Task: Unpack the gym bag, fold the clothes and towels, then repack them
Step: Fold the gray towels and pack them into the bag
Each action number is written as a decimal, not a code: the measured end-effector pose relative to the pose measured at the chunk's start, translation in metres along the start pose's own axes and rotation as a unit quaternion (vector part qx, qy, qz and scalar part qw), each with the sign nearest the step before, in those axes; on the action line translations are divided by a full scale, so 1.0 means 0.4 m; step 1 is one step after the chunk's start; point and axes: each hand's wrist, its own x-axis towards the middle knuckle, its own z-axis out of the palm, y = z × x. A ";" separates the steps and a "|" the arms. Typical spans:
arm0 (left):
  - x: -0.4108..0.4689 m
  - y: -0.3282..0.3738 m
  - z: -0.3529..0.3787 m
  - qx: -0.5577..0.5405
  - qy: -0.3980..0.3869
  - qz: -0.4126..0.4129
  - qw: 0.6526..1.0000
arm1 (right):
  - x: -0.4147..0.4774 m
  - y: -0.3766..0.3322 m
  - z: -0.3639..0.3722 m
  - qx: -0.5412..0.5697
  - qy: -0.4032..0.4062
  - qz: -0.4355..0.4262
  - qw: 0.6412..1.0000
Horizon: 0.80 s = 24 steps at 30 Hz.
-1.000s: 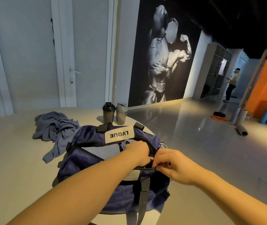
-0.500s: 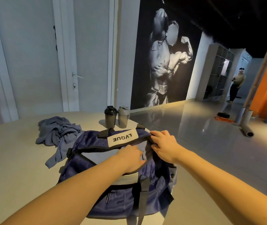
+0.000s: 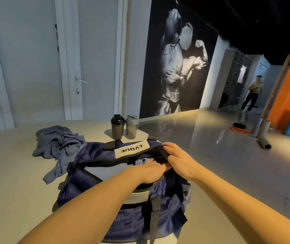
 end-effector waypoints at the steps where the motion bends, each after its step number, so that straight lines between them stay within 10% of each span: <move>1: -0.008 -0.003 -0.002 0.022 0.003 0.031 0.999 | -0.001 0.005 -0.002 0.003 0.002 0.006 1.000; 8: -0.065 -0.084 -0.020 0.202 0.019 -0.061 0.977 | 0.009 0.017 -0.002 0.008 0.011 0.033 0.999; 14: -0.083 -0.034 0.000 -0.120 -0.009 -0.074 0.990 | 0.006 0.005 0.009 0.012 0.010 0.048 0.999; 24: -0.226 -0.071 -0.126 0.053 0.041 -0.061 0.996 | 0.033 -0.087 -0.018 -0.096 0.040 0.043 0.994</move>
